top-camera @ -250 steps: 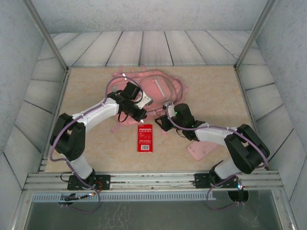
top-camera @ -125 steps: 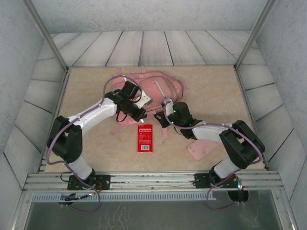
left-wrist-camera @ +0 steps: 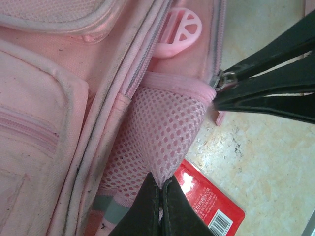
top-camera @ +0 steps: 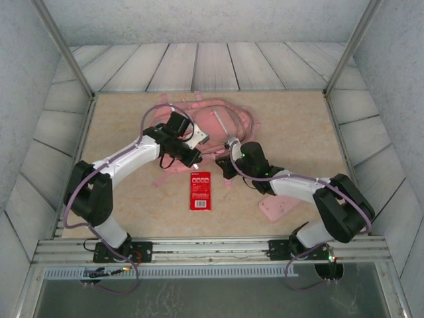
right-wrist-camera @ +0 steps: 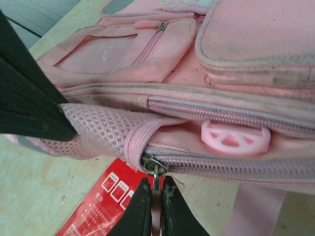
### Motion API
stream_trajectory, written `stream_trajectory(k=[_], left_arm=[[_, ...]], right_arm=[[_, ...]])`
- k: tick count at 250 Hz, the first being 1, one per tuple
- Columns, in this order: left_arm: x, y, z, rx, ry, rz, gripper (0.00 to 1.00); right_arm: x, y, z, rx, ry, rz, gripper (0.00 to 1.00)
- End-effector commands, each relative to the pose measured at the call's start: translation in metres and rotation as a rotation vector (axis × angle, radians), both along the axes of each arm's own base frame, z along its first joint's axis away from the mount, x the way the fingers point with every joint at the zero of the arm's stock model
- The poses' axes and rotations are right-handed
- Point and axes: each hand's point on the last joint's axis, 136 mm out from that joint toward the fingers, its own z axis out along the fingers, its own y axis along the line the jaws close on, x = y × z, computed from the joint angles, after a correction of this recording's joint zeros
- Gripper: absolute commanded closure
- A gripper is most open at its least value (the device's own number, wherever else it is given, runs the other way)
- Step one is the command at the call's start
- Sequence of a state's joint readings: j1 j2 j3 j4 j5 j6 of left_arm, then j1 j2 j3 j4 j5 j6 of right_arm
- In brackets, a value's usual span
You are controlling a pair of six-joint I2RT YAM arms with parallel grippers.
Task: Pack the student bag
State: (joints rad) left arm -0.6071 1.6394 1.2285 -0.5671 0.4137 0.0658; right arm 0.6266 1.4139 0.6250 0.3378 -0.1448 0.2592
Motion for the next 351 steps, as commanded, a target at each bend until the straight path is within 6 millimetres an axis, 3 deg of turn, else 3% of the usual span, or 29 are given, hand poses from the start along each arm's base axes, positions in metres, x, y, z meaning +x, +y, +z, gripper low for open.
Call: stream_trajectory(k=[1, 88, 137, 158, 202, 227, 242, 267, 305, 351], left_arm=[[0.016, 0.031, 0.001, 0.047, -0.053, 0.123, 1.0], [0.046, 0.115, -0.03, 0.165, -0.056, 0.472, 1.0], [0.064, 0.144, -0.041, 0.209, -0.071, 0.624, 1.0], [0.073, 0.152, -0.045, 0.216, -0.065, 0.663, 1.0], [0.079, 0.122, -0.041, 0.097, -0.04, 0.557, 1.0], [0.075, 0.105, -0.037, 0.041, -0.022, 0.479, 0.87], [0.071, 0.098, -0.031, 0.032, -0.031, 0.439, 0.74], [0.053, 0.074, -0.016, 0.003, -0.068, 0.326, 0.59], [0.022, 0.033, 0.014, -0.086, -0.124, 0.163, 0.46], [-0.009, -0.009, 0.045, -0.192, -0.14, -0.042, 0.42]], right_arm=[[-0.008, -0.026, -0.001, -0.101, 0.035, -0.064, 1.0], [-0.01, -0.086, -0.003, -0.244, 0.12, -0.204, 1.0], [-0.005, -0.123, -0.013, -0.202, 0.219, -0.318, 1.0], [-0.004, -0.13, -0.011, -0.161, 0.243, -0.332, 1.0], [-0.01, -0.103, 0.006, -0.072, 0.239, -0.178, 1.0], [-0.013, -0.095, 0.01, -0.044, 0.237, -0.138, 1.0], [-0.014, -0.092, 0.013, -0.036, 0.23, -0.12, 1.0], [-0.015, -0.09, 0.017, -0.029, 0.215, -0.102, 1.0], [-0.016, -0.088, 0.022, -0.034, 0.202, -0.081, 1.0], [-0.019, -0.086, 0.027, -0.017, 0.188, -0.061, 1.0]])
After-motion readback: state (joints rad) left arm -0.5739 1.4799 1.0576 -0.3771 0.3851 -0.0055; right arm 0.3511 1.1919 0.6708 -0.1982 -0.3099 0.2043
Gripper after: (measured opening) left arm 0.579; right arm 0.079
